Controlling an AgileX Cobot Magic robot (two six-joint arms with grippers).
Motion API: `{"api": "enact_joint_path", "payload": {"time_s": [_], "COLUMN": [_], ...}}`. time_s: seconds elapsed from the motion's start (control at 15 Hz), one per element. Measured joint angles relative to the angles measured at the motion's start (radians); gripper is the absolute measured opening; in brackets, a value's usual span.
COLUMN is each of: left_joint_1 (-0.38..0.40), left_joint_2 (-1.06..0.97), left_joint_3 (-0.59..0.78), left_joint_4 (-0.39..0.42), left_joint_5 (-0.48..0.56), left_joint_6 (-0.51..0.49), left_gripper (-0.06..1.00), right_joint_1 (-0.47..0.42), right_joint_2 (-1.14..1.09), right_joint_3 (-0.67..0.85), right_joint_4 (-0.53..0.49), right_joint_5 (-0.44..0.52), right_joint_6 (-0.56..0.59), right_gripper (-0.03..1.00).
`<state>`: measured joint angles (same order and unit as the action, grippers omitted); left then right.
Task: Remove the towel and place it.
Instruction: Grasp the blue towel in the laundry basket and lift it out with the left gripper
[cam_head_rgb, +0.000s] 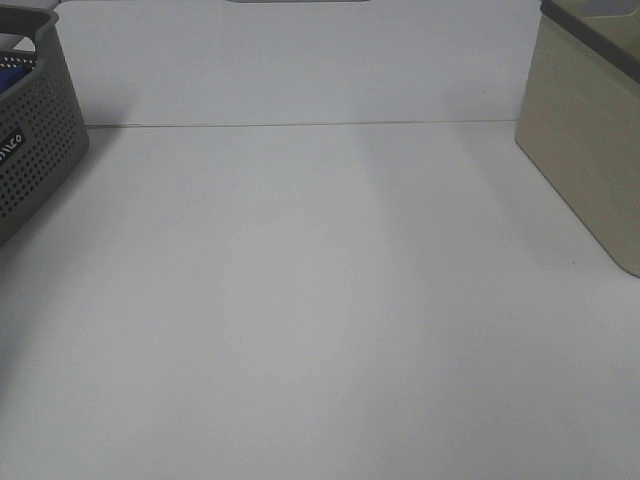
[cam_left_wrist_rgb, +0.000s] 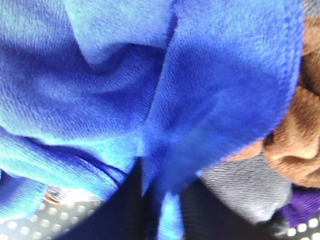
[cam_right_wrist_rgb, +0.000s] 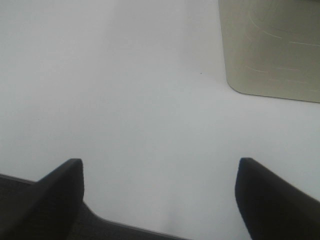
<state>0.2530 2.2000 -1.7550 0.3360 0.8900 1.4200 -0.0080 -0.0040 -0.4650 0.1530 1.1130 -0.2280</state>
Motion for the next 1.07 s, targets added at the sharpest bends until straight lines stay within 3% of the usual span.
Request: {"api": "enact_joint_path", "payload": {"time_s": [0.33, 0.47, 0.53, 1.07], "left_joint_1": [0.000, -0.003, -0.012, -0.034], "left_joint_2": [-0.015, -0.034, -0.084, -0.286], "left_joint_3": [0.000, 0.000, 0.000, -0.005], "left_joint_4": [-0.006, -0.010, -0.015, -0.057], "left_joint_5": [0.030, 0.034, 0.026, 0.019], "left_joint_6": [-0.067, -0.129, -0.228, -0.383], "left_gripper": [0.00, 0.00, 0.00, 0.00], "right_joint_1": [0.000, 0.000, 0.000, 0.000], "right_joint_2": [0.000, 0.000, 0.000, 0.000], "right_joint_3": [0.000, 0.000, 0.000, 0.000], "right_joint_4": [0.000, 0.000, 0.000, 0.000], "right_joint_5": [0.000, 0.000, 0.000, 0.000], "right_joint_6": [0.000, 0.000, 0.000, 0.000], "right_gripper": [0.81, 0.81, 0.81, 0.81]}}
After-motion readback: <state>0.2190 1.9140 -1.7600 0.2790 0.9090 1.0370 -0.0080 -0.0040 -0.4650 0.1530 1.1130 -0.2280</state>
